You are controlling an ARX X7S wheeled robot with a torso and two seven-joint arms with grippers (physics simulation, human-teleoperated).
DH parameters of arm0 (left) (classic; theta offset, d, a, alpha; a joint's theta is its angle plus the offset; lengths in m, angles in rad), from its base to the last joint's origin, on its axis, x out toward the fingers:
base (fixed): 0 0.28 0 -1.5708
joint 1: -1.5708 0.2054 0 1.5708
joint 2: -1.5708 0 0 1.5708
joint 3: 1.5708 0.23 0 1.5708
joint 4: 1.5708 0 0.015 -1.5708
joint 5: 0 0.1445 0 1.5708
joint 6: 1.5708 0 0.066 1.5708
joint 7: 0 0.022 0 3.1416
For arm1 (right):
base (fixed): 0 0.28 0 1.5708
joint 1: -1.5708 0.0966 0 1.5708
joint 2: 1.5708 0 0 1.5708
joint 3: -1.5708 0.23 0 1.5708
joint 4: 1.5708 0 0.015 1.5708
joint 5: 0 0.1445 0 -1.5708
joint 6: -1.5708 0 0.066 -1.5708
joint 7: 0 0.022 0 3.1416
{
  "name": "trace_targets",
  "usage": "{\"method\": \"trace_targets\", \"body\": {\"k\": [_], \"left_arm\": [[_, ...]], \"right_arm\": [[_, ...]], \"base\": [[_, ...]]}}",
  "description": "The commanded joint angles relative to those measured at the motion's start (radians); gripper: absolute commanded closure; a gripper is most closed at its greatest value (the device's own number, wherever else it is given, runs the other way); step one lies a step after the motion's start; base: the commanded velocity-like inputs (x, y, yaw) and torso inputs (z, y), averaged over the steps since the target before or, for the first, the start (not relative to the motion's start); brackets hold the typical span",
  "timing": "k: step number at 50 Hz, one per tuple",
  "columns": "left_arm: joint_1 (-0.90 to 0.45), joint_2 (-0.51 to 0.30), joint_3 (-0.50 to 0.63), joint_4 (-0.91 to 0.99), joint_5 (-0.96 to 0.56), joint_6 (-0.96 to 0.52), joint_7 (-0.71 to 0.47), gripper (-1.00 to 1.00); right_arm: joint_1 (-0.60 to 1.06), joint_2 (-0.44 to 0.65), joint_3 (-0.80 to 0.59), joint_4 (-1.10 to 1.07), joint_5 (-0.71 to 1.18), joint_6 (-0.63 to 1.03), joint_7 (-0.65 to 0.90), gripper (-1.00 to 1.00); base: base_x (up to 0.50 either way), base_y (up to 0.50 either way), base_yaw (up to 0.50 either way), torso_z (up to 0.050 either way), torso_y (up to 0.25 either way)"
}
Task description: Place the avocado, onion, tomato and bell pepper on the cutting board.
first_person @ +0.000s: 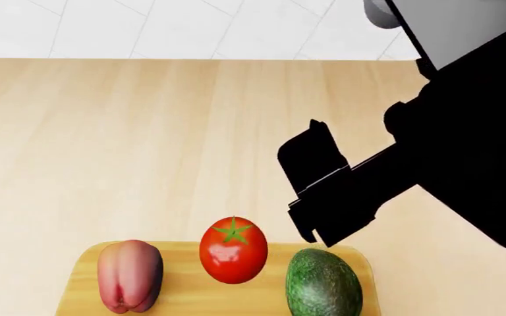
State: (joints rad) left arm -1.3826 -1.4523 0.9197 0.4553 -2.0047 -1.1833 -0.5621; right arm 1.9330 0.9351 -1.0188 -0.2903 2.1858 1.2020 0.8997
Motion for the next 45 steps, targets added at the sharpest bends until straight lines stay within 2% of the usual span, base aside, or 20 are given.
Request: {"method": "trace_targets", "body": {"k": [1, 9, 14, 19, 30, 45], "left_arm": [[-0.089, 0.122, -0.022, 0.032, -0.134, -0.069, -0.104, 1.0], [-0.104, 0.235, 0.01, 0.056, -0.181, -0.053, -0.165, 1.0], [-0.213, 0.35, 0.047, 0.009, -0.249, -0.104, -0.233, 1.0], [-0.257, 0.442, 0.082, -0.033, -0.267, -0.109, -0.267, 1.0], [-0.27, 0.557, 0.12, -0.025, -0.326, -0.051, -0.295, 1.0], [-0.253, 0.72, 0.141, -0.025, -0.332, 0.031, -0.298, 1.0]], "right_arm": [[-0.017, 0.031, 0.009, -0.008, -0.014, -0.01, -0.01, -1.0], [-0.026, 0.031, 0.009, -0.011, -0.024, -0.012, -0.016, -1.0], [-0.02, 0.013, 0.005, 0.004, -0.033, -0.005, -0.02, -1.0], [-0.022, -0.002, 0.001, 0.014, -0.045, -0.001, -0.03, -1.0], [-0.026, -0.001, 0.0, 0.022, -0.06, 0.005, -0.045, -1.0], [-0.055, 0.002, 0.003, 0.015, -0.09, -0.012, -0.063, -1.0]], "base": [[0.0, 0.0, 0.0, 0.0, 0.0], [0.0, 0.0, 0.0, 0.0, 0.0], [0.0, 0.0, 0.0, 0.0, 0.0], [0.0, 0.0, 0.0, 0.0, 0.0], [0.0, 0.0, 0.0, 0.0, 0.0], [0.0, 0.0, 0.0, 0.0, 0.0]]}}
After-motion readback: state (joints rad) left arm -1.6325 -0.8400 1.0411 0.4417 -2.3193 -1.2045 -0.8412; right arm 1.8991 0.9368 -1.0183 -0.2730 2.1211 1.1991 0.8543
